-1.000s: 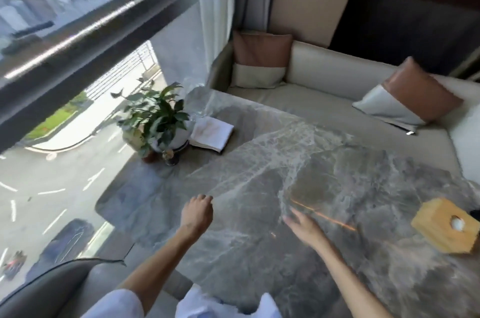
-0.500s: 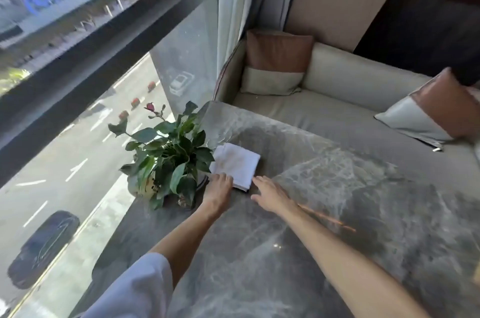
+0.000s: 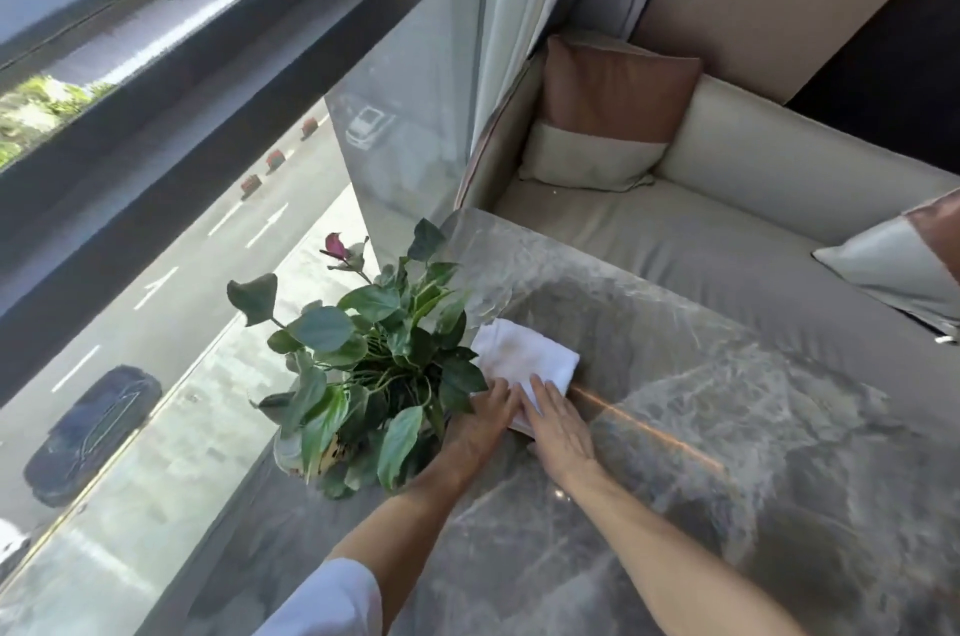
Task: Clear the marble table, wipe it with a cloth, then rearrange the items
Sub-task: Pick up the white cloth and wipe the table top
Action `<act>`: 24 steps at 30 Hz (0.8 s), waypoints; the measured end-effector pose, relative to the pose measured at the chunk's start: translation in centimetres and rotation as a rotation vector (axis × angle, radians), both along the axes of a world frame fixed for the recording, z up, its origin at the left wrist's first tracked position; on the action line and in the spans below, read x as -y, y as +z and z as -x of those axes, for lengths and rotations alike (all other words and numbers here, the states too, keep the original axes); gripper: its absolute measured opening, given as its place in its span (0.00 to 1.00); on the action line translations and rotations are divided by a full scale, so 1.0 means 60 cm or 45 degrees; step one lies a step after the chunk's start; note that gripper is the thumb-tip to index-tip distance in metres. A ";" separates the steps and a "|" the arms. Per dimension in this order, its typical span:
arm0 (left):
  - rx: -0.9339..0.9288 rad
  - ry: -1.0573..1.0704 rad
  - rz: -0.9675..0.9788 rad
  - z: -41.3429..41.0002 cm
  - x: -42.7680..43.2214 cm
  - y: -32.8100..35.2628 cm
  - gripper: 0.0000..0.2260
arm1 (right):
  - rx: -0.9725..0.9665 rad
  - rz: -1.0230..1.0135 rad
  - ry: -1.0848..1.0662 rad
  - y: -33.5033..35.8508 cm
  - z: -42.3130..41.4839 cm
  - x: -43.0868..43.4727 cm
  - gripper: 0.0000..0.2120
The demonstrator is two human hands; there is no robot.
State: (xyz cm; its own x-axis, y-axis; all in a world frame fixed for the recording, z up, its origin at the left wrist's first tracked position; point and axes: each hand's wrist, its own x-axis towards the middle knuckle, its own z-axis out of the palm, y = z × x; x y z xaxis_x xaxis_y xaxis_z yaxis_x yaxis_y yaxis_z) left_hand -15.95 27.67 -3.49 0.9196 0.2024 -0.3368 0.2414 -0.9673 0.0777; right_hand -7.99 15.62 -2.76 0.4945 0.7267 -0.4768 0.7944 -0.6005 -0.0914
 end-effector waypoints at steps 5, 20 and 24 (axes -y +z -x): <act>-0.005 -0.032 0.018 0.000 0.001 0.025 0.24 | 0.025 0.026 0.097 -0.020 0.001 0.009 0.35; 0.748 0.705 0.432 0.070 0.151 0.249 0.26 | -0.918 -0.644 -0.645 0.257 -0.064 0.130 0.10; 0.843 1.400 1.179 0.148 0.309 0.275 0.25 | -1.752 -1.053 -1.221 0.302 0.020 0.343 0.13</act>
